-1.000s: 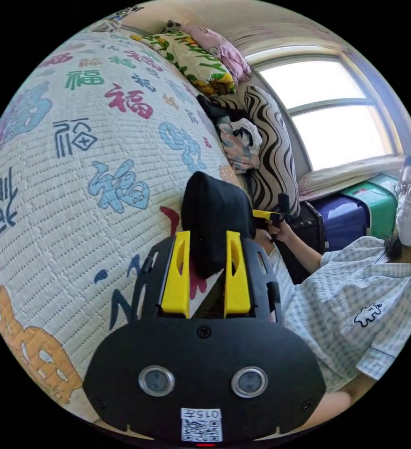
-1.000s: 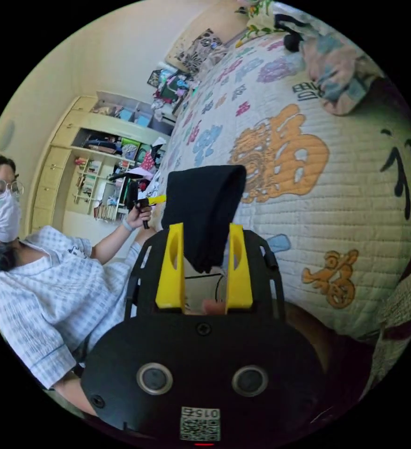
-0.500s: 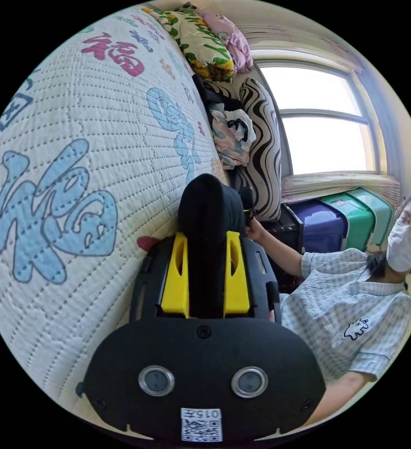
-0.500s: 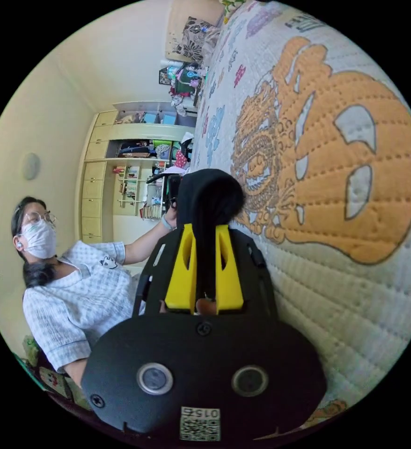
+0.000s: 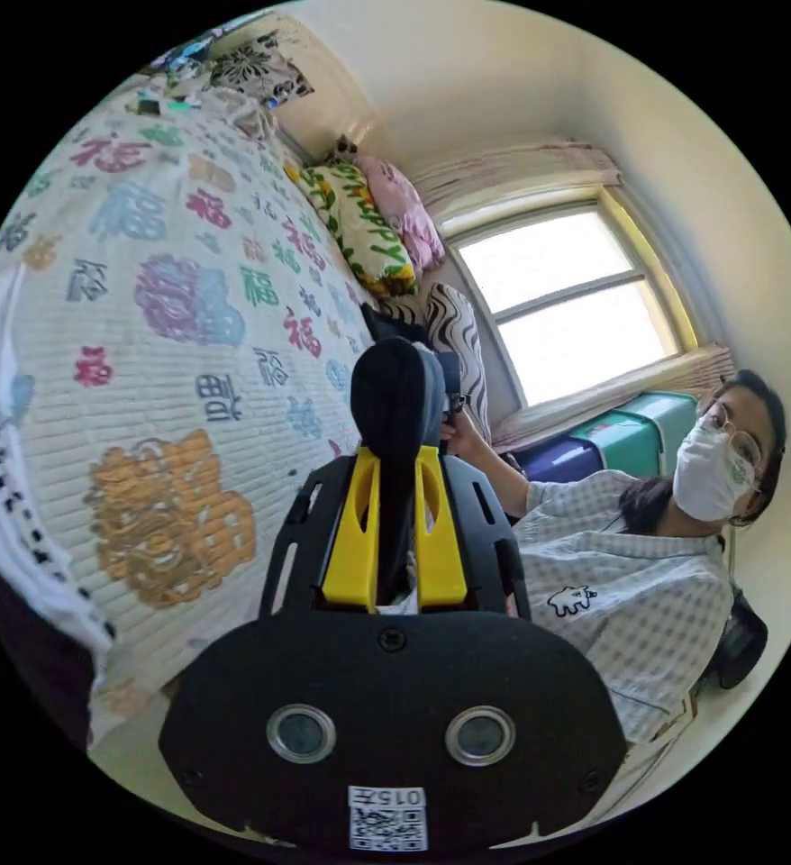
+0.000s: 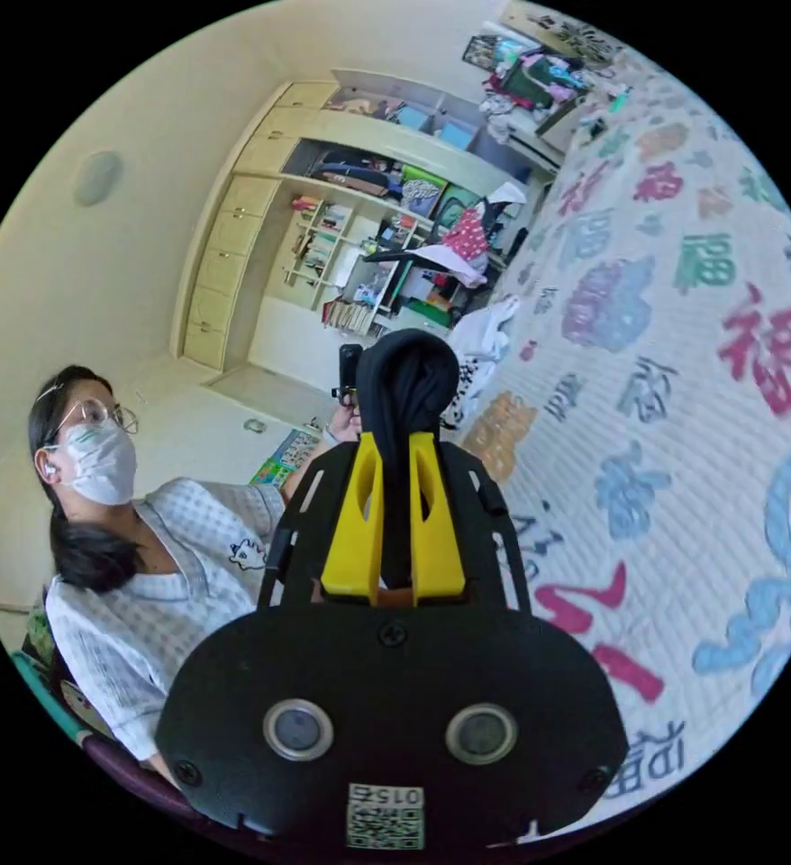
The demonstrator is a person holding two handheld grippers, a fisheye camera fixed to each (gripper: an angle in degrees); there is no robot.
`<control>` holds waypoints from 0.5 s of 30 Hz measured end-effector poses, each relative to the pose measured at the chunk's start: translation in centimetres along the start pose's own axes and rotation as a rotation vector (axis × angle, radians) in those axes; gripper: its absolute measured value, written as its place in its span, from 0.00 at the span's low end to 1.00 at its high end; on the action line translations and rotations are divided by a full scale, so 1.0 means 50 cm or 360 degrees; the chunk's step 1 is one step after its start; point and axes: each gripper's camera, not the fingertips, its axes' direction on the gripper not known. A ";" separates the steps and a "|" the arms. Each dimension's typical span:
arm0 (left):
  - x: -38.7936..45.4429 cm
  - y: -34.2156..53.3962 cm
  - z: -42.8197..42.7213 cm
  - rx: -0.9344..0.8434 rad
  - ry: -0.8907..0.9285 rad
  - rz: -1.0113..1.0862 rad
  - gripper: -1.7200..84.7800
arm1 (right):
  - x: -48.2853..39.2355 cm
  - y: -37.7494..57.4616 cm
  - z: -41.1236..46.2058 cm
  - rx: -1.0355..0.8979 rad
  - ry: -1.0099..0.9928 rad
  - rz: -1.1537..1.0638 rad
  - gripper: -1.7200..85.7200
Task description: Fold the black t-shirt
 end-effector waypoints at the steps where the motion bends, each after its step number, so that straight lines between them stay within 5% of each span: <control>1: 0.027 0.003 -0.101 0.0068 -0.0085 0.0014 0.09 | -0.013 -0.073 0.071 -0.0053 -0.0033 -0.0076 0.08; 8: 0.109 -0.070 -0.601 0.0422 -0.0600 -0.0022 0.09 | -0.056 -0.458 0.422 -0.0113 -0.0098 -0.0288 0.08; 15: -0.009 -0.068 -0.764 0.0567 -0.0834 -0.0393 0.09 | 0.040 -0.690 0.717 -0.0186 0.0107 -0.0113 0.08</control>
